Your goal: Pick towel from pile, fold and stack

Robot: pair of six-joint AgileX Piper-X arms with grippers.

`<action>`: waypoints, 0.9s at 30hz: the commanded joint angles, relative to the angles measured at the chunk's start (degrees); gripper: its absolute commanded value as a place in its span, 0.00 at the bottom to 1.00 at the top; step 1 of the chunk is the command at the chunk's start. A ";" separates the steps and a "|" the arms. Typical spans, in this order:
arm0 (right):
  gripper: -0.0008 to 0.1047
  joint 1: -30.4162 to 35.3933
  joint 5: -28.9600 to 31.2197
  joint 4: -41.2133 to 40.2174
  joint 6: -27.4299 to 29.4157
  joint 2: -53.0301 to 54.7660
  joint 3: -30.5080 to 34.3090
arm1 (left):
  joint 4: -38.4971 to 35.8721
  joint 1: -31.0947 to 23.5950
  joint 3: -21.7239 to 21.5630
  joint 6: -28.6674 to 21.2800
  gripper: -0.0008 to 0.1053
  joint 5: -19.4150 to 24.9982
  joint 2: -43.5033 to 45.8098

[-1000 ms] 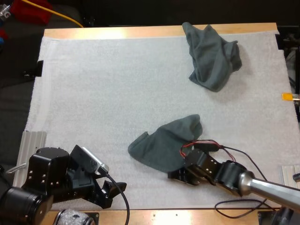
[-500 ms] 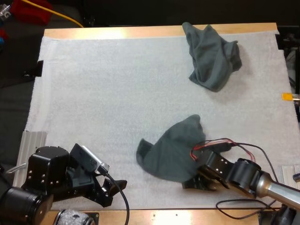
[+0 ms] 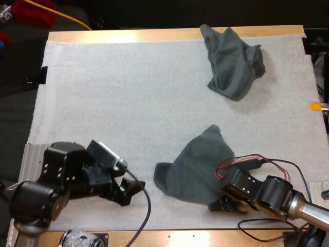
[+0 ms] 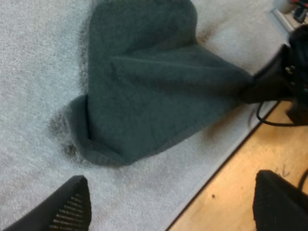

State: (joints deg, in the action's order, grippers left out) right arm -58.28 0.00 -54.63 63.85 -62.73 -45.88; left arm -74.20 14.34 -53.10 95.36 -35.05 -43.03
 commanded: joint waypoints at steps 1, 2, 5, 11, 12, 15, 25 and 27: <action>0.02 0.01 0.00 -1.03 0.61 0.31 -0.29 | 1.36 0.18 0.34 -0.31 0.65 -0.29 -1.55; 0.02 0.01 0.00 -1.03 0.61 0.31 -0.29 | 1.61 0.18 0.49 -0.31 0.65 -0.29 -2.25; 0.02 0.01 0.00 -1.03 0.61 0.31 -0.29 | 3.45 0.18 1.50 -0.31 0.65 -0.29 -5.20; 0.02 0.01 0.00 -1.03 0.61 0.31 -0.29 | 8.51 0.18 2.19 -0.31 0.65 -0.29 -10.90; 0.02 0.01 0.00 -1.03 0.61 0.31 -0.29 | 9.51 0.18 2.19 -0.31 0.65 -0.29 -12.04; 0.02 0.01 0.00 -1.03 0.61 0.31 -0.29 | 11.82 0.18 2.19 -0.31 0.65 -0.35 -15.57; 0.02 0.01 0.00 -1.03 0.61 0.31 -0.29 | 15.32 0.18 2.19 -0.56 0.65 -0.43 -27.15; 0.02 0.01 0.00 -1.03 0.61 0.31 -0.29 | 16.02 0.18 2.19 -0.56 0.65 -0.54 -28.78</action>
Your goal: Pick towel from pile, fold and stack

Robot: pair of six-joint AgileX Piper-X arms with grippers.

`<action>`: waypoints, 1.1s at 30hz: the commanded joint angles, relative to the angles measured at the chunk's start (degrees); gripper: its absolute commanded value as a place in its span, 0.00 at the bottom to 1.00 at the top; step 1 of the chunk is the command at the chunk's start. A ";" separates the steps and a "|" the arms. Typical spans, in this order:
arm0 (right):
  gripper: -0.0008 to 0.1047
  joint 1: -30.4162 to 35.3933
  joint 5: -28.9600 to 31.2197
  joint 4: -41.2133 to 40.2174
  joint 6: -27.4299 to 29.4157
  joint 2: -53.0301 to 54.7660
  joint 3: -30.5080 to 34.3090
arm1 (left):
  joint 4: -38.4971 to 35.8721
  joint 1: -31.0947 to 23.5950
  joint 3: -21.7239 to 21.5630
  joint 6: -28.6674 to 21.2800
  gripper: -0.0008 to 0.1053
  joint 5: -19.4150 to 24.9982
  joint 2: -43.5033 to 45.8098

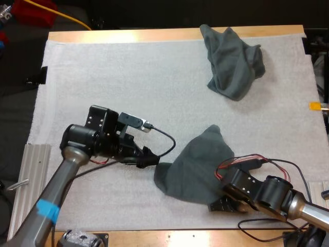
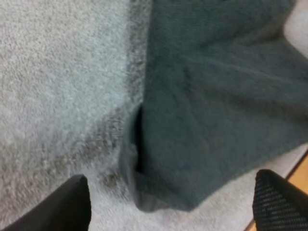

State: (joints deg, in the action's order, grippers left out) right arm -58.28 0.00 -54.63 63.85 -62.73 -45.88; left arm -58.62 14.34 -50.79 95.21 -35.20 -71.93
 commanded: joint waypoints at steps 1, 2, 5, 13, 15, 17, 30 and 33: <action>0.02 0.01 0.00 -1.03 0.61 0.31 -0.29 | 0.59 0.18 -0.12 -0.41 0.65 -0.55 -1.01; 0.02 0.01 0.00 -1.03 0.61 0.31 -0.29 | 0.60 0.18 -0.12 -0.41 0.65 -0.64 -1.70; 0.02 0.01 0.00 -1.03 0.61 0.31 -0.29 | 0.59 0.58 -0.12 -0.83 0.65 -0.69 -4.14; 0.02 0.01 0.00 -1.03 0.61 0.31 -0.29 | 4.08 6.76 -0.12 -0.65 0.65 0.23 -10.12; 0.02 0.01 0.00 -1.03 0.61 0.31 -0.29 | 5.15 8.13 -0.12 -0.62 0.65 1.80 -11.76; 0.02 0.01 0.00 -1.03 0.61 0.31 -0.29 | 5.76 8.65 -0.12 -0.62 0.65 3.80 -12.97; 0.02 0.01 1.31 -1.03 0.61 0.31 -0.29 | 8.51 8.65 -0.12 -0.23 0.65 4.43 -15.19; 0.02 0.01 1.39 -1.03 0.61 0.31 -0.29 | 8.91 8.65 -0.12 -0.23 0.64 5.40 -15.19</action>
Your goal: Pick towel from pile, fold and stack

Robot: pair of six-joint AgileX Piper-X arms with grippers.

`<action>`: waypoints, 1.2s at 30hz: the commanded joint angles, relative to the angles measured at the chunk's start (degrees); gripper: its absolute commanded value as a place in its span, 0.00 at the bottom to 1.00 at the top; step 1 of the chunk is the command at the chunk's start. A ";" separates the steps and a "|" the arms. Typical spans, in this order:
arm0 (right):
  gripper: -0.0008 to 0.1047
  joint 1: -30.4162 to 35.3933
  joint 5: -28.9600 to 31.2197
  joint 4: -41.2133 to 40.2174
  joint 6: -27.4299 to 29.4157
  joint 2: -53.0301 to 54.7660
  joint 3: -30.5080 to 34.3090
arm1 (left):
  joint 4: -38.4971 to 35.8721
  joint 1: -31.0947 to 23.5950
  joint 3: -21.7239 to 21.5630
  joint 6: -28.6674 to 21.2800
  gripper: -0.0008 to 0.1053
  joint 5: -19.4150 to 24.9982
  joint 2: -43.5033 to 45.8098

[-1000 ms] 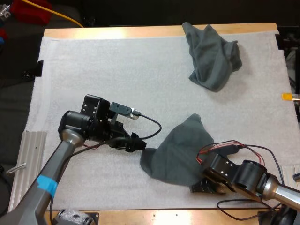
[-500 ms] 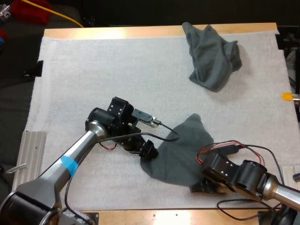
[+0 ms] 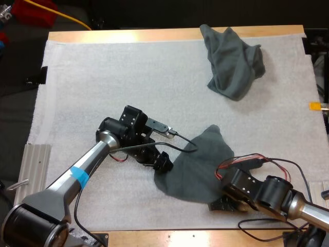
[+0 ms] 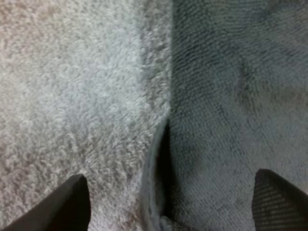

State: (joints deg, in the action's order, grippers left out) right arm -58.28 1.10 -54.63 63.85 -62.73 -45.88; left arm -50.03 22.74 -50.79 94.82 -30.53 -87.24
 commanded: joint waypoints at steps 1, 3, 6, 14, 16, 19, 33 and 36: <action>0.02 0.01 0.29 -1.03 0.61 0.31 -0.29 | 0.51 0.24 -0.12 0.17 0.64 0.96 0.03; 0.02 0.01 0.28 -1.03 0.61 0.31 -0.29 | 0.69 0.24 -0.12 0.17 0.64 1.13 -0.15; 0.02 0.01 0.28 -1.03 0.61 0.31 -0.29 | 0.68 0.24 -0.12 0.17 0.64 1.17 -1.06; 0.02 0.01 0.28 -1.03 0.61 0.31 -0.29 | 0.49 0.24 -0.12 0.17 0.63 1.17 -3.81; 0.02 0.01 0.33 -0.93 0.61 0.31 -0.29 | 0.41 0.24 -0.12 0.17 0.55 1.17 -3.81; 0.02 0.01 0.59 -0.93 0.61 0.31 -0.29 | 0.09 0.24 -0.12 0.17 0.41 1.17 -3.81; 0.02 0.01 1.82 -0.81 0.61 0.31 -0.29 | -0.77 0.24 -0.12 -0.44 0.01 6.26 -0.79; 0.02 0.01 2.93 0.09 2.14 0.31 -0.29 | -1.65 0.24 -0.23 -0.43 0.01 6.26 2.73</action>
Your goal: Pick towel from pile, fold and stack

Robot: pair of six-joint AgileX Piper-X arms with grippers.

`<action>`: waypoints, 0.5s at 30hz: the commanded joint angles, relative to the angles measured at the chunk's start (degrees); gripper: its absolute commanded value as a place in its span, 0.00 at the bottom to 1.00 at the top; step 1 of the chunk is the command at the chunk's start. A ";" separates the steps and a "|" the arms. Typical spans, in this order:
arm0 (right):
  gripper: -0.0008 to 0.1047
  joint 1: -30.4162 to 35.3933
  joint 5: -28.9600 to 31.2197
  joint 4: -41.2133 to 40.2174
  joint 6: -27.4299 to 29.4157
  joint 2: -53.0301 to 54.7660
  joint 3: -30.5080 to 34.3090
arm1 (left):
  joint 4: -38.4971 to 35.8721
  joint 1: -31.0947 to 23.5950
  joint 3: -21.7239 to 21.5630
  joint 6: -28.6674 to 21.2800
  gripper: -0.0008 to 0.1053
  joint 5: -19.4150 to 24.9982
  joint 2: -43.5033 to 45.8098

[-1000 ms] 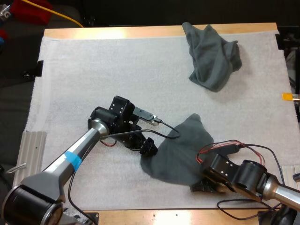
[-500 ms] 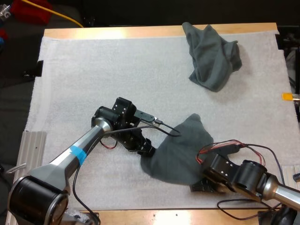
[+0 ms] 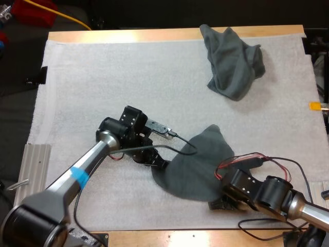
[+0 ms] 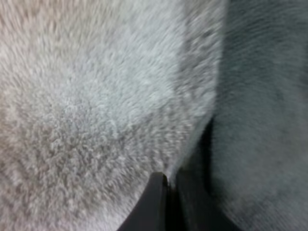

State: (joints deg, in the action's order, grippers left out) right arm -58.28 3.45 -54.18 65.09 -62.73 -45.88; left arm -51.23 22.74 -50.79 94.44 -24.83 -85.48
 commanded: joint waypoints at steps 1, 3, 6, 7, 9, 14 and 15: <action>0.02 0.01 0.76 -0.10 1.19 0.31 -0.62 | -0.91 0.24 -0.25 -0.06 0.01 0.55 2.44; 0.02 0.01 1.68 -0.08 1.84 0.31 -1.47 | -1.68 0.05 -0.25 -0.06 0.01 0.73 4.81; 0.02 0.01 4.25 -0.08 4.30 0.31 -4.30 | -2.59 0.03 -0.25 -0.06 0.01 1.16 9.68; 0.02 0.01 6.02 -0.26 5.32 0.31 -5.76 | -3.10 0.03 -0.56 0.04 0.01 1.17 11.66; 0.02 0.01 8.61 -0.89 7.16 0.31 -8.10 | -4.38 0.03 -1.52 0.38 0.01 1.68 14.48; 0.02 0.01 12.67 -3.97 9.62 0.31 -13.59 | -8.24 0.03 -6.58 0.44 0.01 4.20 20.23; 0.02 0.01 13.32 -4.88 10.28 0.31 -14.89 | -9.26 0.03 -8.42 0.44 0.01 4.42 21.25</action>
State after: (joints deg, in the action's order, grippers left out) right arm -58.28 15.85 -57.92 74.25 -62.73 -60.10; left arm -60.24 22.74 -58.49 94.45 -21.11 -64.88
